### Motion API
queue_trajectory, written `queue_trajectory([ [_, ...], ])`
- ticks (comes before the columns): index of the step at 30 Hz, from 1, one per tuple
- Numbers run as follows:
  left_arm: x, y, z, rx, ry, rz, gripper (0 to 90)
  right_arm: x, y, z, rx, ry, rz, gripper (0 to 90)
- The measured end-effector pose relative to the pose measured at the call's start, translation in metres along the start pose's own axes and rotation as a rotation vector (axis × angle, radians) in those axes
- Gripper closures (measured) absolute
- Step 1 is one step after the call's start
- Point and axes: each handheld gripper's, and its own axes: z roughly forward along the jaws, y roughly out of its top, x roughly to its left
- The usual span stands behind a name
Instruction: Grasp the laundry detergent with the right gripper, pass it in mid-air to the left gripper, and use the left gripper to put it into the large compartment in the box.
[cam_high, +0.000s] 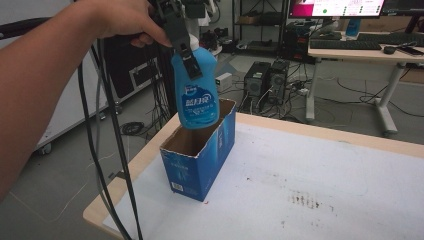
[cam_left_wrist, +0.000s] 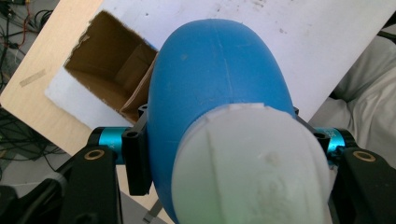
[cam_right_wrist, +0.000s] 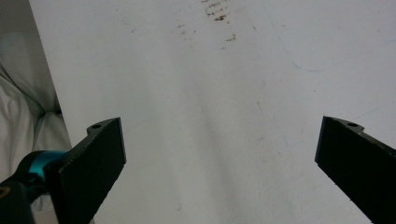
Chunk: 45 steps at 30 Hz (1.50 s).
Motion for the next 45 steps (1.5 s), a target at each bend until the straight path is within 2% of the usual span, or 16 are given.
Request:
queue_trajectory([
  [6,0.008,-0.011,0.009,-0.003,-0.002,-0.006,37.7,0.0,0.001,0.001,-0.001,-0.003,0.003,1.1],
  [11,0.013,-0.017,0.021,0.002,-0.004,0.006,37.7,-0.001,0.001,0.001,0.004,-0.005,0.01,1.1],
  [27,0.027,-0.037,0.082,0.02,-0.033,0.026,37.7,-0.002,0.001,0.003,0.013,-0.007,0.015,1.2],
  [35,0.03,-0.044,0.115,0.034,-0.054,0.043,37.7,-0.003,-0.001,0.008,0.029,-0.002,0.024,1.2],
  [45,0.033,-0.05,0.148,0.058,-0.068,0.064,37.7,-0.004,-0.003,0.013,0.041,0.003,0.029,1.2],
])
